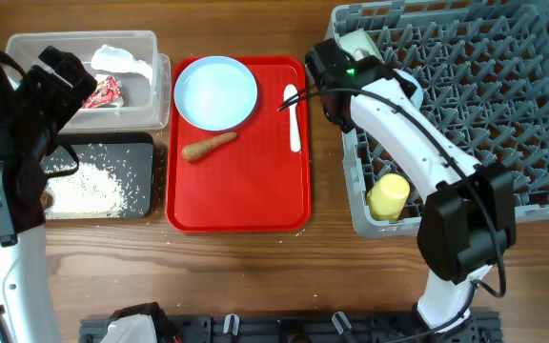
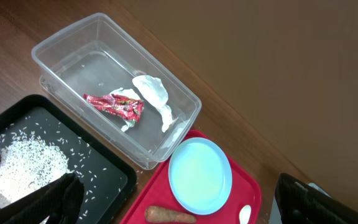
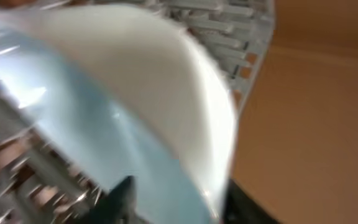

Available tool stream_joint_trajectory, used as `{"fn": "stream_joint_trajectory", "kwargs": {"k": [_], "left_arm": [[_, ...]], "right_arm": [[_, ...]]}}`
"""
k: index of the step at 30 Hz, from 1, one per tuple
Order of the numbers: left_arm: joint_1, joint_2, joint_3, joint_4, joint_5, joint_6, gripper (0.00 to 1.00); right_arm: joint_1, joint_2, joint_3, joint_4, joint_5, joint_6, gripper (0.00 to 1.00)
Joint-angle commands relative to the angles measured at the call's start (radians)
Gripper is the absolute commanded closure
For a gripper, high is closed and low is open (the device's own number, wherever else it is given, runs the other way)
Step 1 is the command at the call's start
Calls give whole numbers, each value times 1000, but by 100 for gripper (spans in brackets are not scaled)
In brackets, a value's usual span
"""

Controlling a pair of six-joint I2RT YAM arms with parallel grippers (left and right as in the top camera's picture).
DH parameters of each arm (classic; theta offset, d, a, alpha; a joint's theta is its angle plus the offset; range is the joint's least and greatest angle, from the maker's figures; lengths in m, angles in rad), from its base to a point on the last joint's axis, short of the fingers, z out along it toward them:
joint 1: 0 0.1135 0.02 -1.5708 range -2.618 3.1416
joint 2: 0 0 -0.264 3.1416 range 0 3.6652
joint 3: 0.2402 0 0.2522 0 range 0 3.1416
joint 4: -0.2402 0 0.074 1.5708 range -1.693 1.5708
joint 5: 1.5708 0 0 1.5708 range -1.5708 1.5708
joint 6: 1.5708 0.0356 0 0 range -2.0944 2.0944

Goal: Sort waste into correct bins and load items into the dishwasher rack
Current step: 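Grasp the white plate with the right gripper and stand it in the rack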

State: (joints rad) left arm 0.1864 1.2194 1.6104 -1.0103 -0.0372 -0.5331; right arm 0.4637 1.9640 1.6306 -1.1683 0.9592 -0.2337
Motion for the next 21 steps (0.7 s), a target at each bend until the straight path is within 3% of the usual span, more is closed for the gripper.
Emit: {"fn": "stream_joint_trajectory", "kwargs": {"k": [1,16,20,21], "left_arm": [[8,2,7,3,-13,1,0],[8,2,7,3,-13,2,0],[7,2,7,2,-13,1,0],[8,2,7,3,-13,1,0]], "right_arm": [[36,24,-5,-25,-135,2,4],[84,-48,40,14,-470,35,0],[83,-121,85,96,-670,45,0],[83,-145,100,126,-776,119,0]]}}
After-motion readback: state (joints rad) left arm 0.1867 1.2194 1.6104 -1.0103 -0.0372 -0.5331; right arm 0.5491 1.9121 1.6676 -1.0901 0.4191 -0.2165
